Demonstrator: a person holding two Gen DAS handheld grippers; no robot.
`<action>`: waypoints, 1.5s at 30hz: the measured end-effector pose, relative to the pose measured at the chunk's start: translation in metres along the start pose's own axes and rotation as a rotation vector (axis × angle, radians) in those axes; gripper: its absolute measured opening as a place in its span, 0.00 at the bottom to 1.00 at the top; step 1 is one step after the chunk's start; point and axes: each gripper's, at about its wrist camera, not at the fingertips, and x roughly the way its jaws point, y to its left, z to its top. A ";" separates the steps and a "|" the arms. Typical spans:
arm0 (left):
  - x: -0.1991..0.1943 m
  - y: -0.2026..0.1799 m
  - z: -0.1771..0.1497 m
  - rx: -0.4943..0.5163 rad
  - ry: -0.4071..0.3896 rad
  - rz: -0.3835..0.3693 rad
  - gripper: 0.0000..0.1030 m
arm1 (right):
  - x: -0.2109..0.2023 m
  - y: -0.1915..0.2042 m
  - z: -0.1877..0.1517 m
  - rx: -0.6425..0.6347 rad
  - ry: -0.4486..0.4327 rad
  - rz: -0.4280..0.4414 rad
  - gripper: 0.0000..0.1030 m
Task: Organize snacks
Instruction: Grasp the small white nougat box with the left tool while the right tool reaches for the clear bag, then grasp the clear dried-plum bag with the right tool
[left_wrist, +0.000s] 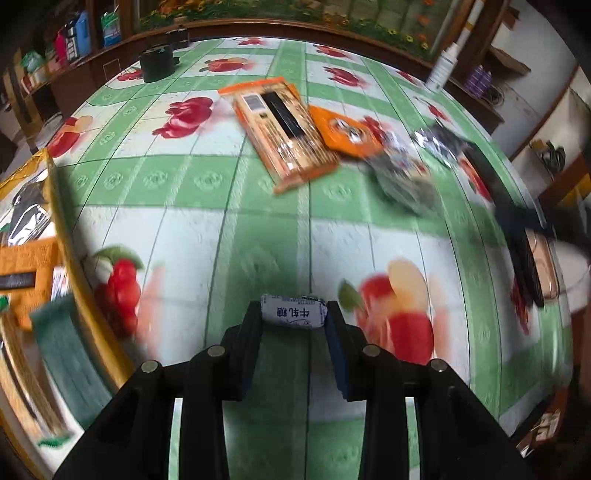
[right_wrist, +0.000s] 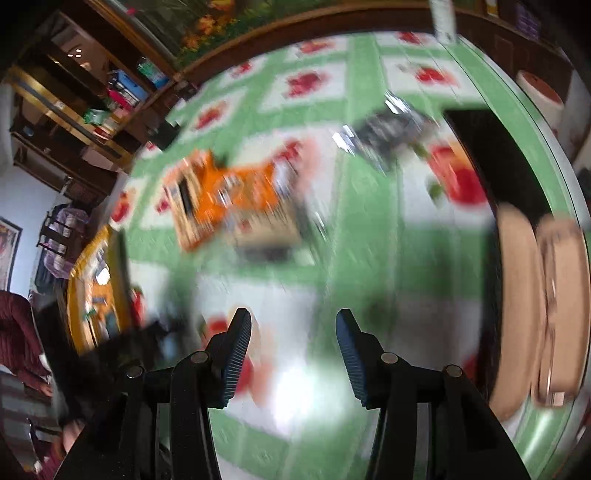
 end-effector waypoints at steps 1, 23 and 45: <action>-0.002 -0.002 -0.004 0.007 0.000 0.004 0.32 | 0.003 0.004 0.011 -0.012 -0.010 0.005 0.50; -0.012 0.000 -0.024 -0.004 -0.006 0.044 0.32 | 0.046 0.007 -0.006 -0.091 0.136 0.189 0.59; -0.015 0.001 -0.028 -0.017 -0.018 0.037 0.32 | 0.048 0.023 -0.032 -0.219 0.159 0.209 0.74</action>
